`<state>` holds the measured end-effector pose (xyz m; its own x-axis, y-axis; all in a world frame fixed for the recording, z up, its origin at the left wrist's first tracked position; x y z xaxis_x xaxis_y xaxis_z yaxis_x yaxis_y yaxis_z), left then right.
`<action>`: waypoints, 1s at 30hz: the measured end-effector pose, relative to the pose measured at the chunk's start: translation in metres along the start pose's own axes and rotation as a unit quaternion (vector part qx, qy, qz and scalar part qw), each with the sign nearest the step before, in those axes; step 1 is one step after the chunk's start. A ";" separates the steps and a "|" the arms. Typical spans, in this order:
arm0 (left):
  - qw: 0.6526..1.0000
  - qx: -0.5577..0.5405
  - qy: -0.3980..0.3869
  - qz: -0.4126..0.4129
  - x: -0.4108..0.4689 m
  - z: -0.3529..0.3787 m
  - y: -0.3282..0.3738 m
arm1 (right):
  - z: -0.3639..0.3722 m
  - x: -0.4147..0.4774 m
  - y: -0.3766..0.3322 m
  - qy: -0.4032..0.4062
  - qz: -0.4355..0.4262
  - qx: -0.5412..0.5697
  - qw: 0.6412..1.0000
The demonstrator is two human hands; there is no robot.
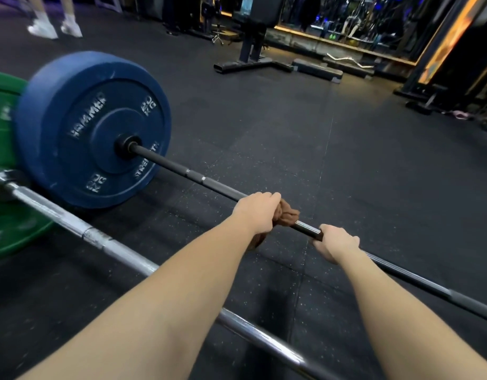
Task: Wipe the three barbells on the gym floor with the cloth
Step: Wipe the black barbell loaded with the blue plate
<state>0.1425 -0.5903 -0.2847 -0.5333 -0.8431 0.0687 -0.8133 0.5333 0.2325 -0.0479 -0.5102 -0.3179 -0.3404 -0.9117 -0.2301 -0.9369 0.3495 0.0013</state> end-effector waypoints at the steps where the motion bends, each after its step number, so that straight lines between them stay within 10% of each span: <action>1: 1.000 0.002 0.002 0.005 -0.001 0.000 -0.004 | 0.001 0.000 0.000 0.006 -0.003 -0.003 1.000; 30: 0.987 -0.120 0.096 -0.048 -0.034 -0.008 -0.129 | 0.008 -0.020 -0.006 0.020 -0.004 -0.050 0.999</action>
<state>0.2676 -0.6311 -0.3095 -0.3828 -0.8990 0.2127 -0.7670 0.4376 0.4692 -0.0349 -0.4923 -0.3210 -0.3332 -0.9232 -0.1913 -0.9424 0.3201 0.0970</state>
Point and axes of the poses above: each hand's wrist, its own x-axis towards the middle knuckle, its own z-axis out of the palm, y = z × x, the point moved 6 cm from there along x, towards the middle knuckle, and after that the axes turned 8 degrees about -z, right-handed, at the moved point
